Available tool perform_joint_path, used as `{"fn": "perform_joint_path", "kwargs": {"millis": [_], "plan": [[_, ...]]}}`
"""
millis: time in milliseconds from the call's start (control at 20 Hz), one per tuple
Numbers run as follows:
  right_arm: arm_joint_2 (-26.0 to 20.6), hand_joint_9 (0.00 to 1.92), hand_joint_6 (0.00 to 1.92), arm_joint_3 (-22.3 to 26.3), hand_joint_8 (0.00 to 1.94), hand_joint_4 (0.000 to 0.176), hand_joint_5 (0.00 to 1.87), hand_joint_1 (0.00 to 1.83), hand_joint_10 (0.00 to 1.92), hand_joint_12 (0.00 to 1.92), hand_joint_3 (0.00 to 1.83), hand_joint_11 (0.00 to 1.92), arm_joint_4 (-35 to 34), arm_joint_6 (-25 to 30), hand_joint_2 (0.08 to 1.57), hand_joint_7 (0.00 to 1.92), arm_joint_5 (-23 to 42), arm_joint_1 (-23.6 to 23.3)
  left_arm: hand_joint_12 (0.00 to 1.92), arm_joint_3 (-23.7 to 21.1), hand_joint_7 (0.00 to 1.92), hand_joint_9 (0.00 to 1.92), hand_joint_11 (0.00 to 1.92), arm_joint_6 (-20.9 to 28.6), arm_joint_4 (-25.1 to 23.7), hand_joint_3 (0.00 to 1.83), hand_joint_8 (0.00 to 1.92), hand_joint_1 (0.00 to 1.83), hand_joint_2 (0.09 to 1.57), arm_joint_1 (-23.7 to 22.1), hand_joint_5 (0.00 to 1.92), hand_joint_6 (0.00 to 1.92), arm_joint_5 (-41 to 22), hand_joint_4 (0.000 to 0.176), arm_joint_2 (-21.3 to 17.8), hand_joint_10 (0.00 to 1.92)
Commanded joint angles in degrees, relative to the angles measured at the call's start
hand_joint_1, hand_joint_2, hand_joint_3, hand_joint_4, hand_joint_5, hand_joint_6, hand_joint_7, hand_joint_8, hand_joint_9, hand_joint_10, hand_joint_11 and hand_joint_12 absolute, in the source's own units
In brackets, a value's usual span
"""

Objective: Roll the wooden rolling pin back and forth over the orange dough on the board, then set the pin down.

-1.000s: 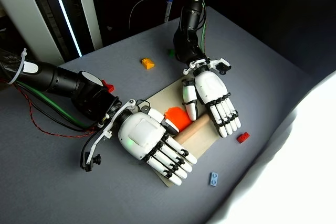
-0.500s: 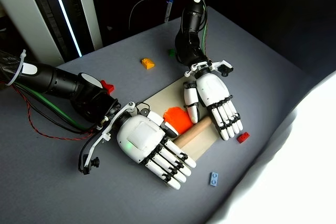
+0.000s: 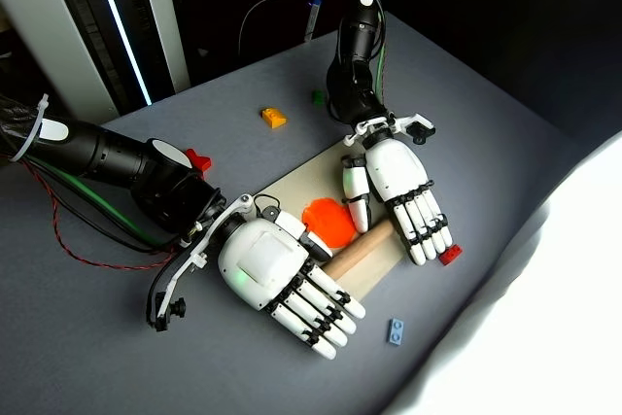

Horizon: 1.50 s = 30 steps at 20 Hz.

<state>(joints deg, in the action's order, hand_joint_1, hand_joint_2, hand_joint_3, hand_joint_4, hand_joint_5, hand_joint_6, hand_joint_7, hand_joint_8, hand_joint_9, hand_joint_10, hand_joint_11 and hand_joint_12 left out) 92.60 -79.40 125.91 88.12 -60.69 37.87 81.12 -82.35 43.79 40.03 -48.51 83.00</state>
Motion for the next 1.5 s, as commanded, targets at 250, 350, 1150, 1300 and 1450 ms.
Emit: {"fn": "perform_joint_path", "kwargs": {"millis": [250,350,1150,1300,1450], "plan": [[-0.4,0.01,0.0,-0.3,0.0,0.0,0.04,0.0,0.0,0.0,0.03,0.0,2.4,0.4,1.57,0.04,-3.6,-0.2,0.0,1.0,0.0,0.0,0.0,-1.3,-0.5,0.01,0.0,0.0,1.57,-0.2,0.0,0.0,-2.9,0.0,0.1,0.0],[-0.5,0.01,0.0,-0.3,0.0,0.0,0.04,0.0,0.0,0.0,0.03,0.0,2.4,0.6,1.57,0.03,-3.5,-0.2,0.0,1.0,0.0,0.0,0.0,-1.5,-0.5,0.01,0.0,0.0,1.57,-0.2,0.0,0.0,-2.7,0.0,0.1,0.0],[-2.1,0.01,0.01,4.3,0.01,0.0,0.06,0.0,0.0,0.0,0.03,0.0,0.3,0.9,1.57,0.04,-3.2,-1.4,0.0,-0.2,0.01,0.0,0.0,-1.4,-0.5,0.01,0.01,0.0,1.57,-0.3,0.01,0.0,-0.1,0.0,-1.3,0.0],[-2.7,0.01,0.01,5.0,0.01,0.0,0.06,0.0,0.0,0.0,0.03,0.0,-3.3,0.7,1.57,0.04,-1.3,-2.3,0.0,-1.1,0.01,0.0,0.0,-1.4,-0.5,0.01,0.0,0.0,1.57,0.1,0.01,0.0,0.2,0.0,-1.9,0.0],[-2.7,0.01,0.01,5.0,0.01,0.0,0.06,0.0,0.0,0.0,0.04,0.0,-3.3,0.7,1.57,0.05,-1.4,-2.4,0.0,-1.8,0.02,0.0,0.0,-1.5,-0.5,0.01,0.0,0.0,1.57,0.4,0.02,0.01,0.7,0.0,-2.3,0.0]]}}
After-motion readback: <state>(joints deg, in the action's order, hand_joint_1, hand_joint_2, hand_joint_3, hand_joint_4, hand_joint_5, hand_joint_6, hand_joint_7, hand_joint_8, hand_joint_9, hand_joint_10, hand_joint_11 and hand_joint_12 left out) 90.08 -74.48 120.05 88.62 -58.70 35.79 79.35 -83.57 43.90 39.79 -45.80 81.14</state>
